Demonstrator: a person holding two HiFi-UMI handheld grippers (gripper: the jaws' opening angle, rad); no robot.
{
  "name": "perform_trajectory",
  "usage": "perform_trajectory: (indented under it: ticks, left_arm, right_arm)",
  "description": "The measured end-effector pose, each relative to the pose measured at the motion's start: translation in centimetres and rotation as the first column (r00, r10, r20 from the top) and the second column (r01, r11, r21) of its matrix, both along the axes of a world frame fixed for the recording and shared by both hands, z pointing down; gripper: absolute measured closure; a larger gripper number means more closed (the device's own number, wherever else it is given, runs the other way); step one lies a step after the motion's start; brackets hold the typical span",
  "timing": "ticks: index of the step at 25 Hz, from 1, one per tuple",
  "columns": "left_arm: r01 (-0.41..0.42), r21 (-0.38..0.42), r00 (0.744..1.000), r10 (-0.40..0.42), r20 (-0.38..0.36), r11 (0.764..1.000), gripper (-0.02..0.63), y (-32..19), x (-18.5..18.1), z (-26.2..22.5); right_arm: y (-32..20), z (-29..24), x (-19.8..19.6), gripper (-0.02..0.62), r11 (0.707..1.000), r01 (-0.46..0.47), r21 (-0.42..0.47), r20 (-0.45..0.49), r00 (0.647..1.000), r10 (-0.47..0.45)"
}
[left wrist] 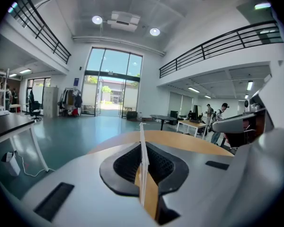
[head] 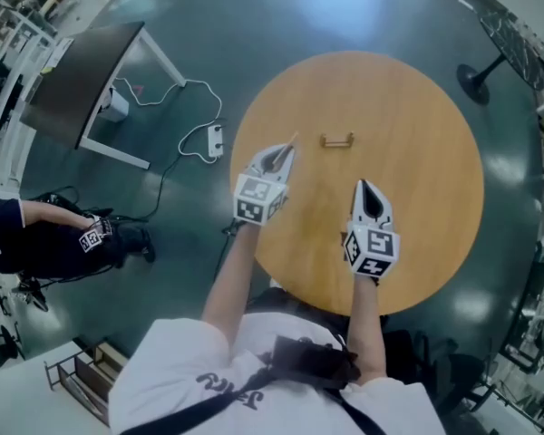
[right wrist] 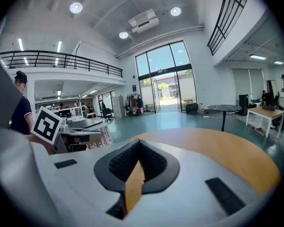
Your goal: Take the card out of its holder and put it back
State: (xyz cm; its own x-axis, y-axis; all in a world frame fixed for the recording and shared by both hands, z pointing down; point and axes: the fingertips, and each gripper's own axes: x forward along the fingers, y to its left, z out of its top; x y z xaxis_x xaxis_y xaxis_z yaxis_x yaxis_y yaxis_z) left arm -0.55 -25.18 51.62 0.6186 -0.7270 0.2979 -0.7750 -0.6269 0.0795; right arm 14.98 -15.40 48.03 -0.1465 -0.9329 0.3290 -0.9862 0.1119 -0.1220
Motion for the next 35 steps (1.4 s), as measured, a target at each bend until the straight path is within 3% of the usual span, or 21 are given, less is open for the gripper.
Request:
perform_trajectory:
  ticks: [5,11,17,22,30,32,35]
  left_arm:
    - [-0.113,0.031,0.992,0.111,0.066,0.993,0.583,-3.9,1.9,0.4]
    - [-0.211,0.028,0.975,0.208,0.082,0.977,0.583,-8.3,3.3,0.4]
    - [-0.369,0.015,0.923,0.365,0.12,0.929,0.583,-11.1,5.6,0.8]
    - [-0.536,0.011,0.844,0.535,0.049,0.844,0.583,-11.5,9.1,-0.5]
    - [-0.757,-0.007,0.653,0.756,0.045,0.653,0.583,-8.7,14.9,-0.2]
    - [-0.778,-0.014,0.628,0.778,0.031,0.628,0.583,-8.2,15.5,0.4]
    - [-0.784,-0.031,0.619,0.785,0.029,0.62,0.583,-8.2,15.8,1.5]
  right_arm:
    - [-1.4,1.3,1.6,0.575,1.0,-0.014,-0.02,0.007,1.0,0.014]
    - [-3.1,2.9,2.6,0.575,0.999,-0.015,-0.045,0.013,1.0,0.016]
    - [-4.3,4.3,3.2,0.575,0.997,-0.018,-0.069,0.013,1.0,0.019]
    - [-4.7,5.0,4.3,0.575,0.997,-0.03,-0.068,0.041,0.999,0.033]
    - [-4.4,5.9,4.2,0.575,0.995,-0.017,-0.095,0.039,0.999,0.021]
    - [-4.5,6.1,4.1,0.575,0.995,-0.014,-0.101,0.035,0.999,0.018]
    - [-4.7,6.3,4.1,0.575,0.994,-0.011,-0.108,0.019,1.0,0.013]
